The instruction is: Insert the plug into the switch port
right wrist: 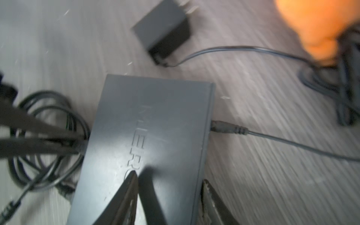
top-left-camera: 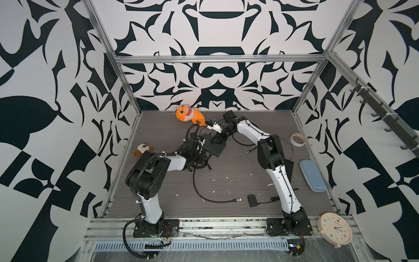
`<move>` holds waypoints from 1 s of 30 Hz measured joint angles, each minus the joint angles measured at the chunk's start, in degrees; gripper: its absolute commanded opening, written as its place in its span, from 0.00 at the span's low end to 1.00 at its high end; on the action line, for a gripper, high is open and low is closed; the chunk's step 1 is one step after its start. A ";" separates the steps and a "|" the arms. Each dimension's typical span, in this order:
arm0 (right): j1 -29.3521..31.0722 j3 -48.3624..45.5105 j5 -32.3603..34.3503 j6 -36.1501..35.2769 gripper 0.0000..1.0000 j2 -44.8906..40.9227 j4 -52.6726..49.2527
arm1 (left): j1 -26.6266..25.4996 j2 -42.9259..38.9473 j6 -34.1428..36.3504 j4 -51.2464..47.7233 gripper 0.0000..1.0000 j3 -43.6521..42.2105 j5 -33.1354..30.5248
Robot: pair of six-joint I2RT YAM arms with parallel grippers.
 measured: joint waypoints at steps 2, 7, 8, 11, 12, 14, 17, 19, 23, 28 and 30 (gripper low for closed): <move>-0.04 -0.44 0.79 7.56 0.49 -0.09 2.45 | 0.85 0.66 -0.57 0.79 0.18 0.52 -0.81; -1.14 -3.52 0.07 20.70 0.51 -0.87 7.04 | 3.21 1.84 -2.14 0.81 0.35 2.69 -4.74; -1.40 -4.68 -0.07 22.49 0.51 -1.51 7.76 | 3.61 1.84 -2.64 0.13 0.37 3.19 -5.51; -1.84 -8.44 0.68 25.66 0.52 -4.07 8.15 | 4.42 1.62 -4.26 -2.51 0.42 4.96 -7.15; -1.92 -9.60 0.87 26.45 0.52 -4.79 8.17 | 4.57 1.27 -4.70 -3.15 0.42 5.31 -7.45; -2.19 -11.65 1.07 27.50 0.53 -6.05 8.20 | 4.79 -0.17 -5.90 -4.66 0.45 5.57 -7.89; -2.49 -14.58 0.90 28.55 0.54 -7.58 9.42 | 4.87 -3.37 -7.96 -7.13 0.52 5.84 -8.74; -2.56 -15.93 0.31 29.03 0.53 -8.17 10.54 | 4.87 -5.38 -9.55 -8.96 0.54 6.56 -9.70; -2.38 -17.73 -2.03 31.21 0.52 -8.44 13.57 | 4.90 -8.22 -14.38 -11.91 0.57 8.59 -11.17; -0.13 -25.42 -2.40 36.17 0.51 -12.04 20.20 | 4.92 -8.37 -18.99 -16.11 0.59 10.29 -11.04; 2.21 -28.46 -1.22 39.52 0.51 -13.57 23.30 | 5.07 -8.11 -20.52 -17.81 0.59 11.26 -10.73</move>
